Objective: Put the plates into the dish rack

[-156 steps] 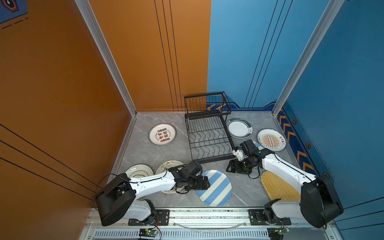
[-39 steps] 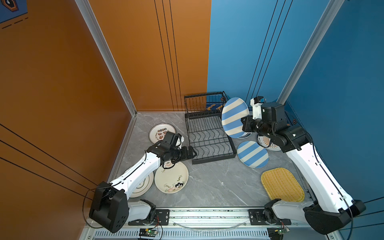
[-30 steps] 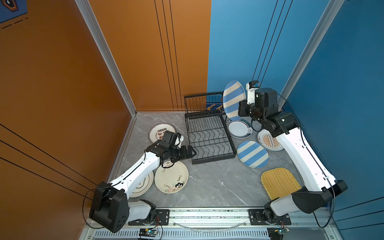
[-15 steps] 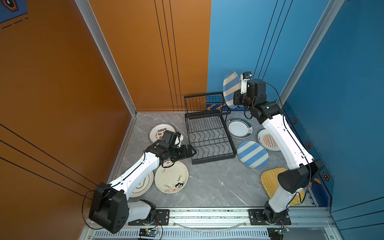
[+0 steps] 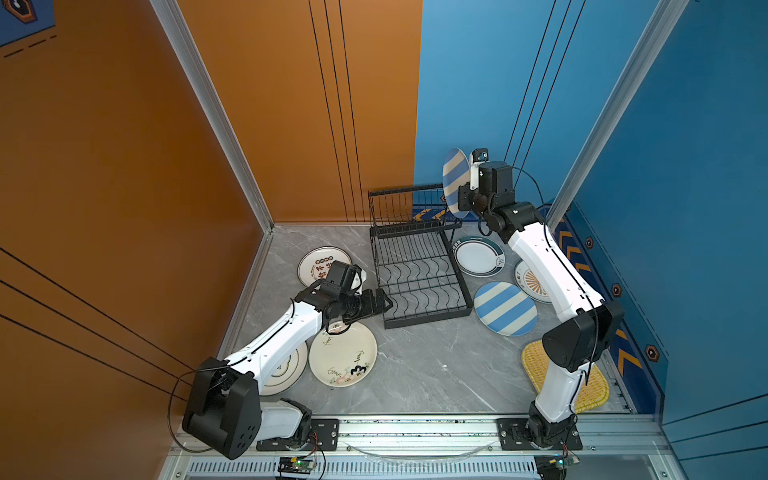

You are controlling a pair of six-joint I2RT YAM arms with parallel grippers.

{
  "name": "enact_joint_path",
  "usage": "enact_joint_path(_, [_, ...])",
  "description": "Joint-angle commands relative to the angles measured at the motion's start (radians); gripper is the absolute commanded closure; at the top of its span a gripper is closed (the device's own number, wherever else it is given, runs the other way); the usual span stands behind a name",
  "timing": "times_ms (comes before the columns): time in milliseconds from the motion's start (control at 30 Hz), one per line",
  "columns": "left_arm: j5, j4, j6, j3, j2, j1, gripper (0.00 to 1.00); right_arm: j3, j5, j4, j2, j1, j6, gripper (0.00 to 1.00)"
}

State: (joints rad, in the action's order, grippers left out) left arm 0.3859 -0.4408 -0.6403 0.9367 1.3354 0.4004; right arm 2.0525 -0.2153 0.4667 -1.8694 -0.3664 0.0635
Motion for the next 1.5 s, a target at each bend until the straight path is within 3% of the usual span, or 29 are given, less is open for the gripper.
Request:
enact_joint_path(0, [-0.009,0.022,-0.007,0.013,0.012,0.008,0.02,0.041,-0.025,-0.071,-0.013,0.003,-0.014,1.00])
enact_joint_path(633, [-0.005,0.029,-0.009,0.002,0.005,0.002,0.02,0.044,-0.085,-0.028,-0.085,-0.028,0.003,1.00])
enact_joint_path(933, [-0.009,0.028,-0.013,-0.027,-0.028,-0.006,0.02,0.034,-0.105,0.001,-0.068,-0.034,0.011,0.71])
enact_joint_path(1467, [-0.042,-0.026,0.009,-0.051,-0.069,-0.051,0.02,0.015,-0.140,0.052,0.032,-0.056,0.029,0.46])
